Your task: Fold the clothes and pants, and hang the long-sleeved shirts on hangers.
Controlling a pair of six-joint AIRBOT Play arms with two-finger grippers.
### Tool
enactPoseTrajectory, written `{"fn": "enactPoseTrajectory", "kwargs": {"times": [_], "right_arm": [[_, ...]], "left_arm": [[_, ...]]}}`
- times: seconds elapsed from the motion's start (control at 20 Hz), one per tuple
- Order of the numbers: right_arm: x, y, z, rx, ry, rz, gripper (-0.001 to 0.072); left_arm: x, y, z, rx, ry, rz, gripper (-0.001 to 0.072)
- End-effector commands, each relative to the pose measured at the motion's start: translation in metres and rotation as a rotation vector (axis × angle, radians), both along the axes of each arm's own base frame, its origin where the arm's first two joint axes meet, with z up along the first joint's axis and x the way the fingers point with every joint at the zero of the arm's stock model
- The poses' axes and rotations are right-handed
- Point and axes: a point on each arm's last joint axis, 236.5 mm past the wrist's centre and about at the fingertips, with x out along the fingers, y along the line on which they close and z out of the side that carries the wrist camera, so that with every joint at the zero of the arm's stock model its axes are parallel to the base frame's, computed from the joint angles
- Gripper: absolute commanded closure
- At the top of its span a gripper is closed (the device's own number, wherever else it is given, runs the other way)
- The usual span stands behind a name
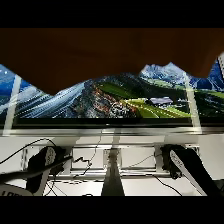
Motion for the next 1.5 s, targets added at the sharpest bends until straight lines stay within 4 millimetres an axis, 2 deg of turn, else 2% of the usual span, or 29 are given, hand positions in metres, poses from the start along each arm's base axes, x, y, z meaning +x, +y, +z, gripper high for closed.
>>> {"fn": "enactPoseTrajectory", "kwargs": {"times": [0.0, 0.05, 0.15, 0.3, 0.5, 0.6, 0.7, 0.75, 0.85, 0.95, 1.0, 1.1, 1.2, 1.3, 1.35, 1.45], "right_arm": [[0.017, -0.010, -0.019, 0.026, 0.089, -0.043, 0.0701], [0.045, -0.014, -0.043, 0.026, 0.188, -0.061, 0.0701], [0.098, -0.014, -0.111, 0.011, 0.438, -0.063, 0.0700], [0.167, -0.010, -0.228, -0.032, 0.809, -0.041, 0.0699], [0.236, -0.009, -0.360, -0.043, 1.113, -0.035, 0.0698], [0.259, -0.010, -0.415, -0.040, 1.205, -0.040, 0.0698], [0.276, -0.011, -0.457, -0.035, 1.260, -0.048, 0.0698], [0.283, -0.012, -0.472, -0.033, 1.274, -0.053, 0.0698], [0.291, -0.018, -0.486, -0.047, 1.274, -0.077, 0.0699], [0.289, -0.031, -0.492, -0.098, 1.289, -0.117, 0.0698], [0.281, -0.038, -0.496, -0.134, 1.323, -0.138, 0.0699], [0.258, -0.049, -0.505, -0.161, 1.424, -0.146, 0.0699], [0.236, -0.060, -0.510, -0.150, 1.521, -0.145, 0.0700], [0.206, -0.075, -0.514, -0.140, 1.654, -0.151, 0.0700], [0.193, -0.082, -0.516, -0.127, 1.705, -0.153, 0.0700], [0.173, -0.088, -0.526, -0.069, 1.779, -0.137, 0.0700]], "left_arm": [[0.008, 0.025, -0.025, -0.034, 0.111, 0.105, 0.0692], [0.022, 0.032, -0.046, -0.059, 0.183, 0.097, 0.0692], [0.057, 0.025, -0.111, -0.085, 0.413, -0.023, 0.0692], [0.108, -0.009, -0.226, -0.132, 0.775, -0.275, 0.0692], [0.180, -0.032, -0.380, -0.064, 1.106, -0.333, 0.0691], [0.216, -0.039, -0.430, -0.099, 1.142, -0.318, 0.0691], [0.241, -0.045, -0.464, -0.134, 1.146, -0.296, 0.0691], [0.249, -0.049, -0.476, -0.138, 1.146, -0.285, 0.0691], [0.257, -0.051, -0.489, -0.140, 1.145, -0.271, 0.0691], [0.253, -0.049, -0.496, -0.121, 1.170, -0.271, 0.0691], [0.247, -0.048, -0.500, -0.105, 1.201, -0.277, 0.0691], [0.219, -0.048, -0.517, -0.071, 1.326, -0.320, 0.0691], [0.179, -0.047, -0.536, 0.007, 1.496, -0.363, 0.0691], [0.147, -0.046, -0.547, 0.014, 1.642, -0.384, 0.0691], [0.139, -0.048, -0.548, 0.010, 1.674, -0.404, 0.0691], [0.135, -0.048, -0.550, 0.003, 1.695, -0.408, 0.0692]]}}
